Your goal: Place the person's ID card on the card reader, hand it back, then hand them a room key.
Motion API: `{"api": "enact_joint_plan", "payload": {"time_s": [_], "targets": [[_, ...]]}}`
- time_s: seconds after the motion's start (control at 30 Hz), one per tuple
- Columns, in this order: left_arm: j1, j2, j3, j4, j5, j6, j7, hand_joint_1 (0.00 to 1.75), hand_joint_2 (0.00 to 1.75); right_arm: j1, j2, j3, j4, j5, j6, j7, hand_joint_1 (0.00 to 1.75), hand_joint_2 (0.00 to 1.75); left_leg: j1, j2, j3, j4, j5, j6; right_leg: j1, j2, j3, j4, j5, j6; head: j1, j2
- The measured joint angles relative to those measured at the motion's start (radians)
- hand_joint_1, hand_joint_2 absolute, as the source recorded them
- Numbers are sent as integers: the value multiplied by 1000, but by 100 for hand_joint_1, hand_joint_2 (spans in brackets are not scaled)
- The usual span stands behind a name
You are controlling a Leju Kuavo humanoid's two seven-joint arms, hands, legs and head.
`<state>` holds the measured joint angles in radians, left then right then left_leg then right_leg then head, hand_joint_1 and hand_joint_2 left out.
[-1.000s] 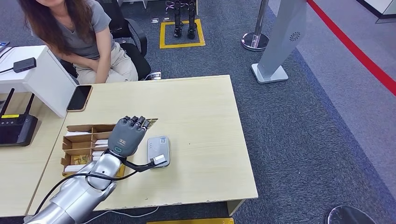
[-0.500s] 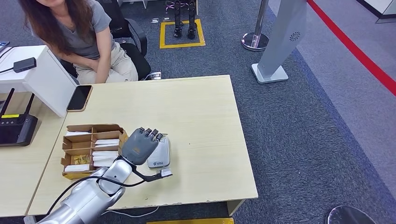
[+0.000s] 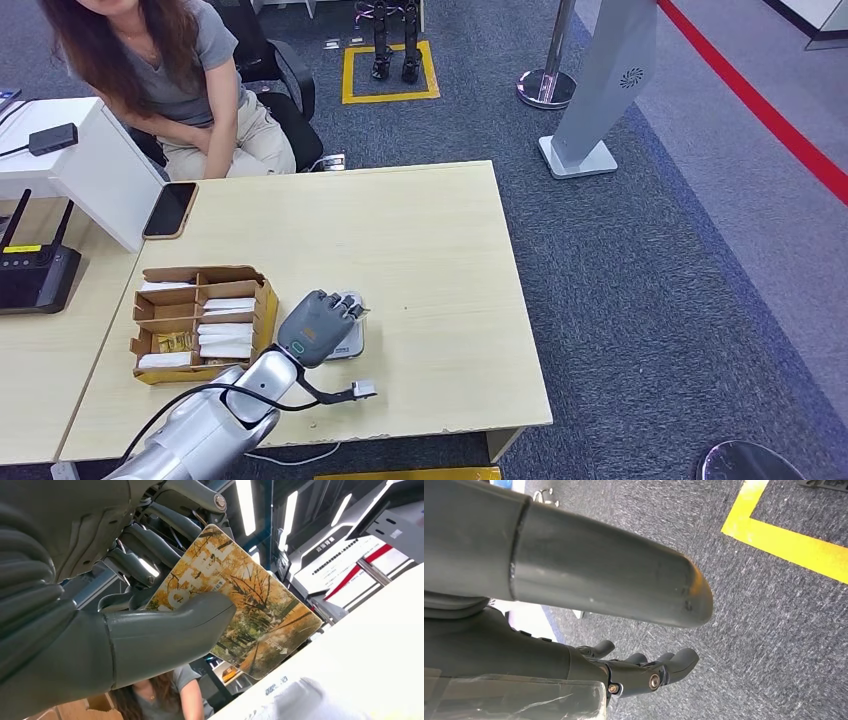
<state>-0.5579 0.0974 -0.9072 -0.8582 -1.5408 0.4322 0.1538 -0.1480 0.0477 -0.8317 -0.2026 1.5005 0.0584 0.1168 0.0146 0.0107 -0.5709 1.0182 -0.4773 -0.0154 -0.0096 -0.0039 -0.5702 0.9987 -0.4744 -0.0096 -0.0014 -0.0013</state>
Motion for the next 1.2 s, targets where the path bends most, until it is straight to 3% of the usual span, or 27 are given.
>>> {"api": "enact_joint_plan", "payload": {"time_s": [0.77, 1.0, 1.2], "targets": [[-42, -71, 46, 214, 13, -208, -1, 175, 175, -4, 0, 12, 0, -4, -5, 8, 0, 0, 0, -3, 5, 0, 1, 1, 0, -4, 7, 0, 0, 0, 0, 0], [-48, -78, 55, 222, 6, -183, 25, 175, 175, -4, 0, 13, 0, -6, -5, 8, 0, 0, 0, -3, 6, 0, 2, 0, 0, -4, 7, 0, 1, -1, 0, 0], [-49, -77, 74, 216, 2, -97, 61, 175, 175, -4, 0, 13, 0, -23, -13, 5, 0, 0, 0, -3, 5, 0, 2, 0, 0, -4, 7, 0, 1, 0, 0, 0]]}}
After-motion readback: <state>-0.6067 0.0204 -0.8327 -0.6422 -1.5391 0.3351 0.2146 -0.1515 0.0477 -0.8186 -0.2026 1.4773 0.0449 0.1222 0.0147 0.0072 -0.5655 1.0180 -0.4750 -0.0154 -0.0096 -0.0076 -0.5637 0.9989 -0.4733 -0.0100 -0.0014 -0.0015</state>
